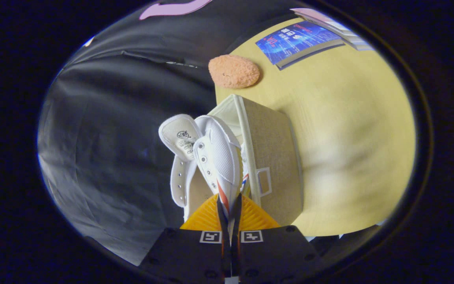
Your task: Open the storage box then place both shoes into the box .Put the left shoe in first, then the right shoe, with the right side of both shoes facing outward in a uniform manner.
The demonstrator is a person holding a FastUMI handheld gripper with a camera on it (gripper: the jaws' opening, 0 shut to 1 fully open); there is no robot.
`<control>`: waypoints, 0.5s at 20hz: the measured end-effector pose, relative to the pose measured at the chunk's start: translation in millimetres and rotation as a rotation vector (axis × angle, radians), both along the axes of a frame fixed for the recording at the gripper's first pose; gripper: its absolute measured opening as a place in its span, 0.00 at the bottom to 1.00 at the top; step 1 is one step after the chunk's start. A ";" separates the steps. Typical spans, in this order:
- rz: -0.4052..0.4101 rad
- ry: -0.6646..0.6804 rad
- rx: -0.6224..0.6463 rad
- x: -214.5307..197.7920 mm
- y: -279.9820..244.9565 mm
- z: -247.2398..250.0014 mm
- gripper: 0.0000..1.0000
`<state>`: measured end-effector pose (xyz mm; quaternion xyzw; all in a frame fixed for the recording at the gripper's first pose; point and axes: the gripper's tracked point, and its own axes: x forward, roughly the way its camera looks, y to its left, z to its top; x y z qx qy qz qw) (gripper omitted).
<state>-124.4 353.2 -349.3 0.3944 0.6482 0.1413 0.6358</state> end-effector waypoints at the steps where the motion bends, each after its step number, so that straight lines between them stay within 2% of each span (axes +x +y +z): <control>1: -0.012 0.008 -0.016 0.2 1.3 -1.3 0.03; 6: -0.076 0.059 -0.100 5.4 0.8 -6.5 0.06; 7: -0.085 0.076 -0.113 1.1 2.5 -7.2 0.13; 10: -0.103 0.088 -0.126 3.9 3.7 -10.2 0.23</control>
